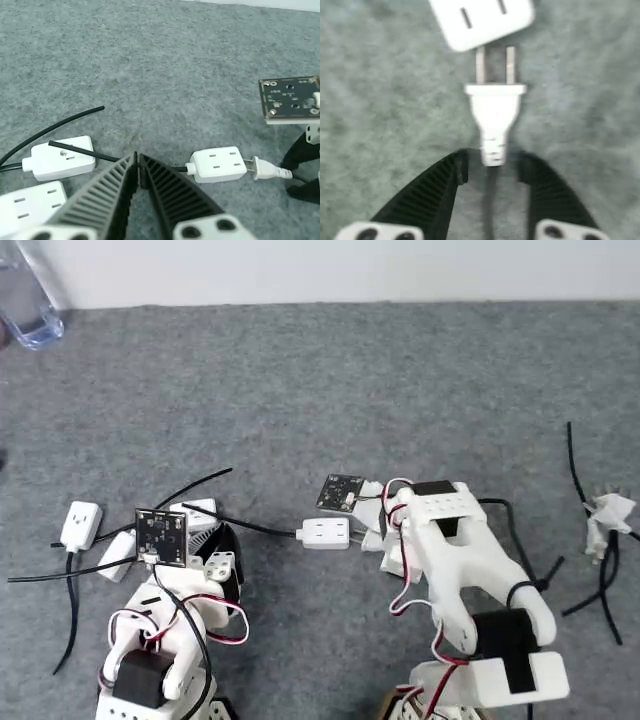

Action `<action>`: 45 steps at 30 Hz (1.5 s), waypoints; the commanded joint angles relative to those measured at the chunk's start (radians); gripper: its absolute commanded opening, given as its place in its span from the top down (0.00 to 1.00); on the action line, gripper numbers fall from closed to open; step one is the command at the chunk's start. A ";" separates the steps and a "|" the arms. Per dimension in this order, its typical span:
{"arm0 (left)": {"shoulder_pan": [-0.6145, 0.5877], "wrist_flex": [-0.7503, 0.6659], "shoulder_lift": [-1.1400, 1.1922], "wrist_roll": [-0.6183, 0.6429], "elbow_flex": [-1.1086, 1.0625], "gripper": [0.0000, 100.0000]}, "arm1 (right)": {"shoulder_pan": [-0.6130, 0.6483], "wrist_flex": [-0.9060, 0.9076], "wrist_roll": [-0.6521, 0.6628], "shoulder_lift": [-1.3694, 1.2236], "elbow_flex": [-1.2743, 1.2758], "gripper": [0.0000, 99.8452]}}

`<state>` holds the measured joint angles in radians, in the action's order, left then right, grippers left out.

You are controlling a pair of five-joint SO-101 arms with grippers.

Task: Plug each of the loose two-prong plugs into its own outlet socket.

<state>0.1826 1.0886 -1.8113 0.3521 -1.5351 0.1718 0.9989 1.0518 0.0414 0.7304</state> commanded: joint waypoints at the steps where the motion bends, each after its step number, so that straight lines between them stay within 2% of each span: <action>1: -0.003 -0.023 -0.012 -0.006 0.002 0.99 | 0.042 0.050 -0.011 0.088 -0.011 0.63; 5: -0.003 -0.023 -0.012 -0.006 0.002 0.99 | 0.085 0.044 -0.012 0.174 -0.011 0.63; 8: -0.003 -0.023 -0.012 -0.006 0.002 0.99 | 0.085 0.008 -0.060 0.177 -0.028 0.63; 20: -0.005 -0.023 -0.012 -0.006 0.002 0.99 | 0.139 -0.005 -0.080 -0.065 -0.166 0.63; 37: -0.005 -0.020 -0.012 -0.006 0.002 0.99 | 0.157 -0.042 -0.081 -0.128 -0.181 0.63; 45: -0.005 -0.020 -0.012 -0.006 0.002 0.99 | 0.156 -0.067 -0.081 -0.140 -0.178 0.83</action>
<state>0.1826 1.0886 -1.8113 0.3506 -1.5351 0.3268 0.9559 0.9797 -0.0967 0.5831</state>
